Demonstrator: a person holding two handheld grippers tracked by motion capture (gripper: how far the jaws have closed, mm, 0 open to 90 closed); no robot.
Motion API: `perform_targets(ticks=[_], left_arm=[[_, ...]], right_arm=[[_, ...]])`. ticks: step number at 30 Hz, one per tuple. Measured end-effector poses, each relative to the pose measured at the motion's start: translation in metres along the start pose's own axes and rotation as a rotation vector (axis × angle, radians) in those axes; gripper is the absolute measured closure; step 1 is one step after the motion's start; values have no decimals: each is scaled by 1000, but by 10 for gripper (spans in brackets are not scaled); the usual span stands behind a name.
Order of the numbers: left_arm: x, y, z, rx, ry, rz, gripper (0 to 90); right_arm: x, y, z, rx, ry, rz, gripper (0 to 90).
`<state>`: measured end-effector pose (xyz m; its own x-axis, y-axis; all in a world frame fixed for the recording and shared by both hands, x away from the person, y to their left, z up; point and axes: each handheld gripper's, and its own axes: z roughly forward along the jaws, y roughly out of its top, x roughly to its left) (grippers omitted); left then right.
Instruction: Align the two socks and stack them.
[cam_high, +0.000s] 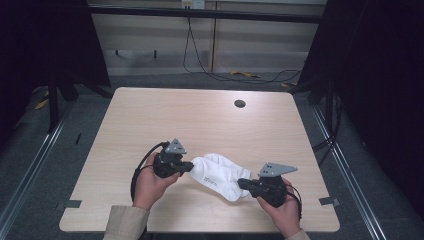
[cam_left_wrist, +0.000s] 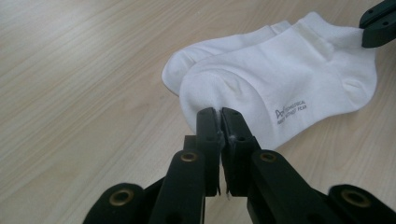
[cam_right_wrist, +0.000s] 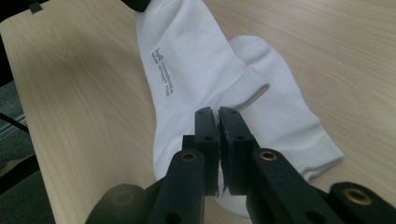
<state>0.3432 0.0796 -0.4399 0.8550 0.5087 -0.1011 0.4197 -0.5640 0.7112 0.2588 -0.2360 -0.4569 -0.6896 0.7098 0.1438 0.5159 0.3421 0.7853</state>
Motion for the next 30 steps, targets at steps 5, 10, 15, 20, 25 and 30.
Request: perform_targets(ticks=[5, 10, 15, 20, 25, 30], left_arm=[[2, 5, 8, 3, -7, -1, 867], [3, 6, 15, 14, -10, 2, 868], [4, 10, 23, 7, -11, -9, 867], [5, 15, 28, 21, -15, 4, 867], [6, 19, 32, 32, -16, 12, 867], [8, 21, 41, 45, -15, 11, 867]], right_arm=[[-8, -1, -3, -4, -5, 18, 864], [-15, -2, -2, -3, -8, 34, 864], [-20, -4, -1, 1, -17, 50, 864], [-24, -6, -1, 5, -22, 62, 864], [-27, -9, 0, 6, -28, 71, 863], [-32, -12, 1, 12, -27, 92, 862]])
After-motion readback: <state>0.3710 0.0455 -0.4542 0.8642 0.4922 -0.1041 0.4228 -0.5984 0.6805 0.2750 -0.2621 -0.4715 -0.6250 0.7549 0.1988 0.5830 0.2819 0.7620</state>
